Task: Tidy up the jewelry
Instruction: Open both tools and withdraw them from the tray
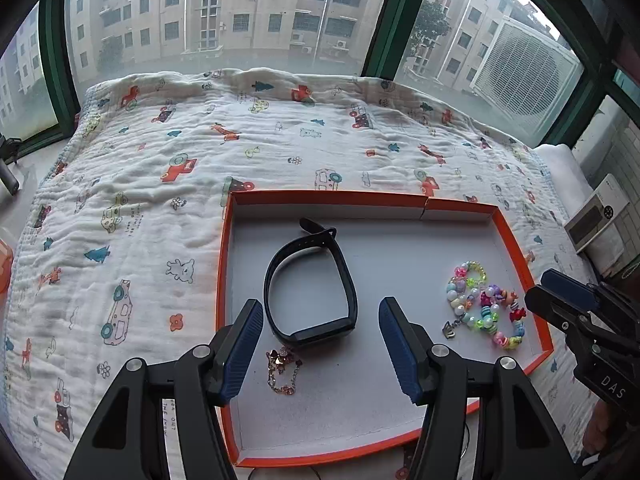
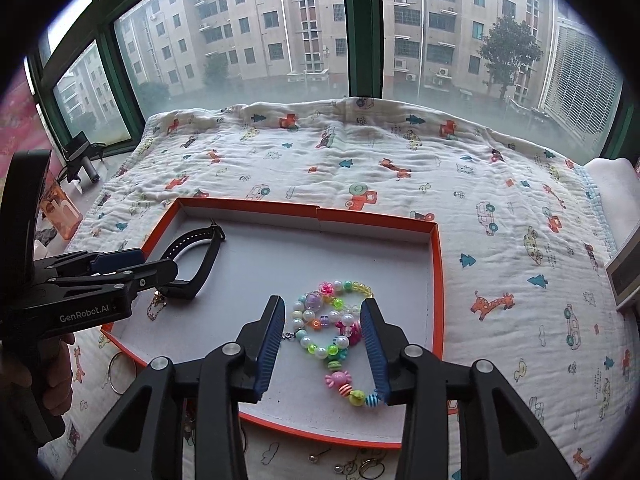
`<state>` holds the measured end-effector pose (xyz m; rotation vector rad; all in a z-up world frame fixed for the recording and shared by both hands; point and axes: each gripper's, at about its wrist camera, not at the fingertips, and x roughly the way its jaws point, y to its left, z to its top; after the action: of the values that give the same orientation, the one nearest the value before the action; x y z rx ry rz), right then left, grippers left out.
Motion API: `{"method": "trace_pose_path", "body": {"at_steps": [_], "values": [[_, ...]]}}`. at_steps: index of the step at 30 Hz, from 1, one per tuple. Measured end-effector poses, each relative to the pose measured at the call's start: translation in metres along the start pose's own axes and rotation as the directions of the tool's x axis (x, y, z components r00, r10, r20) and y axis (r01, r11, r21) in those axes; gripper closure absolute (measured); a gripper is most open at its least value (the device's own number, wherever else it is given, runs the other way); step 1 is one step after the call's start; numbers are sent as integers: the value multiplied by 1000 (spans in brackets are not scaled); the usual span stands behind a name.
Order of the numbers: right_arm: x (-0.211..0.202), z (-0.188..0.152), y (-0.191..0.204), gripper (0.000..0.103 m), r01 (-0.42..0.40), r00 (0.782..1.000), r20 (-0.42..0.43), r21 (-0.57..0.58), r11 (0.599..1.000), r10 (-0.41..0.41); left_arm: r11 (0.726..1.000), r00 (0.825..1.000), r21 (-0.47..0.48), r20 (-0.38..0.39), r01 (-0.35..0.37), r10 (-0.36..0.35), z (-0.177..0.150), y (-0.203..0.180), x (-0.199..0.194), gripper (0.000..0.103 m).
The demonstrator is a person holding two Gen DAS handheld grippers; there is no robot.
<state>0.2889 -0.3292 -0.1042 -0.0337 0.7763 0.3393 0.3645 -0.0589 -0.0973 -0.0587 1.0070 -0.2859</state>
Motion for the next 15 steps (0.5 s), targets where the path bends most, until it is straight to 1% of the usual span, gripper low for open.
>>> {"method": "trace_pose_path", "body": {"at_steps": [7,11,15], "values": [[-35,-10,14,57,-7,999,41,-2,1000,7,1000,998,17,61,-20,19,-18,-9,-59,39],[-54,-21,21,56,4,998,66,-12,1000,-3,999,996,20,87,-38,36,-37,-11,-91,39],[-69,-35,21,56,-4,997,77,-8,1000,5,1000,995,-1,91,-29,29,-61,-6,-114,38]]}}
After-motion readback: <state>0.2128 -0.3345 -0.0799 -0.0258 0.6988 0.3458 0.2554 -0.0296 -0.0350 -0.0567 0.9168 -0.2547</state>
